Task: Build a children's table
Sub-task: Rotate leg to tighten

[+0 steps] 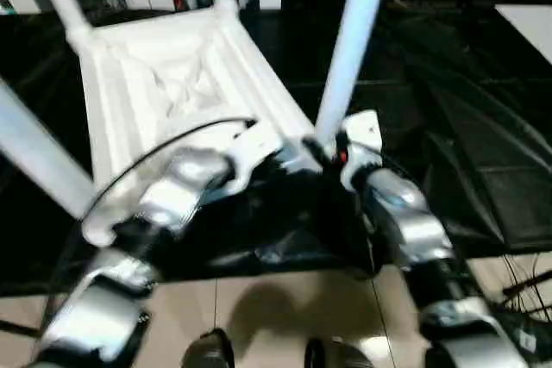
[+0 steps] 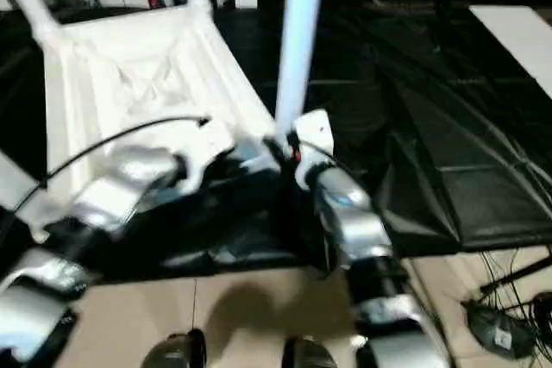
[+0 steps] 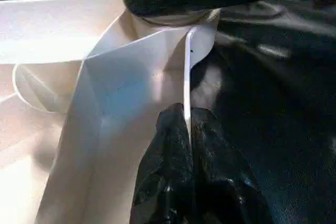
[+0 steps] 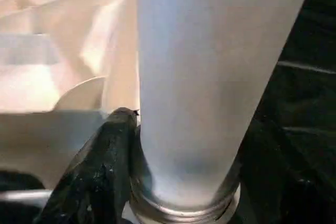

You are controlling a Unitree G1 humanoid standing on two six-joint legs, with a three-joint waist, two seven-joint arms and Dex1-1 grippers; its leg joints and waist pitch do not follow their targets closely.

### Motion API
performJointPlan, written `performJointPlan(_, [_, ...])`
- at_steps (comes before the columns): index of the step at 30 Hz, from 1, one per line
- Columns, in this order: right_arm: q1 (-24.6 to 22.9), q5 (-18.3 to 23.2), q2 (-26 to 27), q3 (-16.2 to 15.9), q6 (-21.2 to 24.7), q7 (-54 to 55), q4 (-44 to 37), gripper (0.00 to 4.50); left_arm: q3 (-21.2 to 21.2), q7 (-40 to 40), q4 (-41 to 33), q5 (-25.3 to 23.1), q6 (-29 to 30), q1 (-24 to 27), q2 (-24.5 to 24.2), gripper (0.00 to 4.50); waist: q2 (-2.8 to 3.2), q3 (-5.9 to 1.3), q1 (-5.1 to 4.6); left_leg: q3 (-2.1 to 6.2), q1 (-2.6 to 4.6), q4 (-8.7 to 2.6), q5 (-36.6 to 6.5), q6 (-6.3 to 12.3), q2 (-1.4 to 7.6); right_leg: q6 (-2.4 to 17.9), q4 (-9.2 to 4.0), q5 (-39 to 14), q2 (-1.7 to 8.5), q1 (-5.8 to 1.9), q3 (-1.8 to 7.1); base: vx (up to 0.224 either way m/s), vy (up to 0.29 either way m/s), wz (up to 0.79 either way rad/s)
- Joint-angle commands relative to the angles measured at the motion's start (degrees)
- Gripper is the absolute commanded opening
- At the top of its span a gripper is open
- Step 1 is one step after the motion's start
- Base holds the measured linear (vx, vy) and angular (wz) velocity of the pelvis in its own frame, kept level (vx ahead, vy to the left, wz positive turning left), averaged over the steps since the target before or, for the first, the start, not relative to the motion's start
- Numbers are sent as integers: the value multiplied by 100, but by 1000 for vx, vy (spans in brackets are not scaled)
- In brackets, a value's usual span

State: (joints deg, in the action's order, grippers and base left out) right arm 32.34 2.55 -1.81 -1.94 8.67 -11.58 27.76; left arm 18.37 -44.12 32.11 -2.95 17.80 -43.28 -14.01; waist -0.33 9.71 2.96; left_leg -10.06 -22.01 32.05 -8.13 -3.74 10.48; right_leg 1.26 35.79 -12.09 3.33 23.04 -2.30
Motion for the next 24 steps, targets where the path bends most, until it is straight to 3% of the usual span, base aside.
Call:
performJointPlan(1, [-139, -25, 239, -303, 258, -22, 341, 249, 137, 192, 270, -31, 93, 72, 219, 0, 16, -356, -26, 103, 128, -409, -1704, 12, 227, 905, -611, -1979, 467, -134, 312, 0, 0, 0])
performJointPlan(3, [-175, 5, 256, -367, 187, -202, 252, 249, 174, 79, 247, -50, 135, 89, 199, 0, 7, -354, -35, 105, 103, -422, -1671, 51, 225, 912, -604, -1837, 468, -156, 308, 0, 0, 0])
performJointPlan(5, [-212, 109, 278, -334, 179, -322, 173, 319, 193, 13, 218, -64, 159, 108, 176, 0, 14, -360, -36, 97, 121, -423, -1681, 95, 229, 915, -623, -1838, 478, -155, 309, 0, 0, 0])
performJointPlan(12, [-304, 293, 76, -137, 210, -529, -629, 370, 250, -418, 6, -78, 246, 190, -38, 0, 5, -352, -38, 99, 108, -455, -1707, 122, 244, 901, -656, -1949, 489, -151, 316, 0, 0, 0])
performJointPlan(14, [-304, 332, 17, -106, 241, -578, -720, 378, 252, -468, -49, -71, 264, 209, -72, 0, 0, -385, -37, 92, 74, -439, -1366, 201, 248, 958, -603, -1476, 480, -188, 311, 0, 0, 0])
performJointPlan(16, [-377, 672, -390, -52, 569, -1233, -1206, 403, 270, -649, -268, -68, 279, 312, -264, 0, -29, -386, -32, 78, 87, -420, -1242, 275, 240, 1000, -583, -1222, 454, -205, 303, 0, 0, 0])
performJointPlan(17, [-422, 826, -579, -56, 730, -1561, -1414, 408, 276, -724, -354, -64, 257, 357, -345, 0, -14, -398, -35, 74, 65, -402, -1054, 386, 249, 1066, -549, -865, 448, -235, 297, 0, 0, 0])
performJointPlan(18, [-632, 985, -1256, -280, 963, -2542, -1920, 413, 288, -1054, -639, 19, 159, 505, -568, 0, -17, -411, -40, 73, 49, -389, -974, 443, 244, 1095, -526, -683, 442, -258, 295, 54, 6, 0])
performJointPlan(19, [-682, 979, -1405, -344, 970, -2733, -2007, 422, 296, -1148, -704, 45, 119, 539, -617, 0, -18, -426, -15, 90, 36, -373, -844, 498, 253, 1087, -500, -425, 435, -300, 281, 54, 6, 0])
performJointPlan(20, [-808, 926, -1780, -472, 891, -3178, -2190, 436, 308, -1345, -893, 96, 126, 630, -751, 0, -24, -452, -26, 67, 20, -331, -472, 675, 245, 1234, -421, 371, 418, -304, 286, 68, 5, -1])
performJointPlan(21, [-893, 977, -2026, -447, 878, -3461, -2283, 436, 386, -1732, -1142, 178, -135, 761, -952, 0, -31, -476, -25, 54, 21, -293, -375, 762, 228, 1327, -387, 717, 418, -317, 286, 65, 0, 0])
performJointPlan(24, [-1014, 1216, -2343, -406, 876, -3995, -2458, 436, 530, -2487, -1654, 425, -273, 1024, -1316, 0, -16, -490, -39, 50, 19, -269, -229, 927, 233, 1503, -336, 1121, 426, -322, 277, 39, -3, 0])
